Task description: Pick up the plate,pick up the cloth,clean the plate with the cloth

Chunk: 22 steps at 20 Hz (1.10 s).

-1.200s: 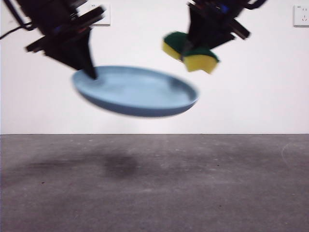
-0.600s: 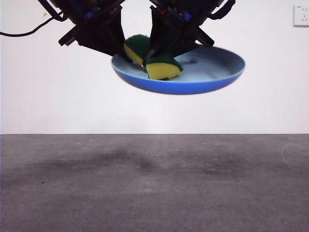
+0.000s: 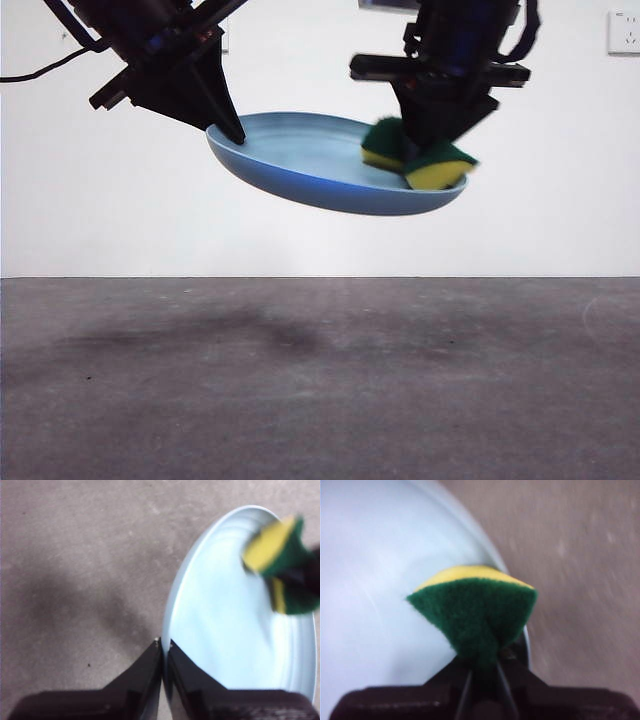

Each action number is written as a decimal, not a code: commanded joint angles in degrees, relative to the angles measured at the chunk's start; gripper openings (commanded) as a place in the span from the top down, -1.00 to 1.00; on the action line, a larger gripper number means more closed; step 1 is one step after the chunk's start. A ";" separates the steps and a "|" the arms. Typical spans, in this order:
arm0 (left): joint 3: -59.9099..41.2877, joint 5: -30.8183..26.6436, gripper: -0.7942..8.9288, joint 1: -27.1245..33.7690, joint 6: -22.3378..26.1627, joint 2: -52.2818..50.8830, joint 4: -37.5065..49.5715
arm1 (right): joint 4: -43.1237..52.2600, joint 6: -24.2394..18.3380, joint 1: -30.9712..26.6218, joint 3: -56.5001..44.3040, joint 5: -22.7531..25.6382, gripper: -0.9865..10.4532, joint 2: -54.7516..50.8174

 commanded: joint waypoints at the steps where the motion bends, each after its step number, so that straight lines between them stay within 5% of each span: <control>1: -0.11 3.65 0.85 -1.29 0.46 -0.07 0.90 | 6.56 1.81 -0.46 -0.13 -7.10 0.86 0.31; 5: -0.11 3.63 0.85 -1.42 -0.20 -0.07 3.61 | 10.19 1.84 0.09 -0.13 -17.14 0.86 0.59; 11: -0.11 3.08 0.85 -0.55 -5.09 -0.07 11.52 | -0.70 1.09 3.65 -0.13 -20.85 0.86 2.34; 13: -0.11 3.04 0.85 -0.55 -5.05 -0.07 10.99 | -7.65 0.07 4.15 -0.13 -17.90 0.86 2.34; 18: -0.11 5.88 0.85 -0.24 -2.99 -0.07 3.06 | -13.55 0.11 2.21 -0.13 2.36 0.86 1.84; 22: -0.11 6.75 0.85 -0.42 1.53 -0.07 -3.76 | -6.14 0.81 0.83 -0.13 4.42 0.86 1.20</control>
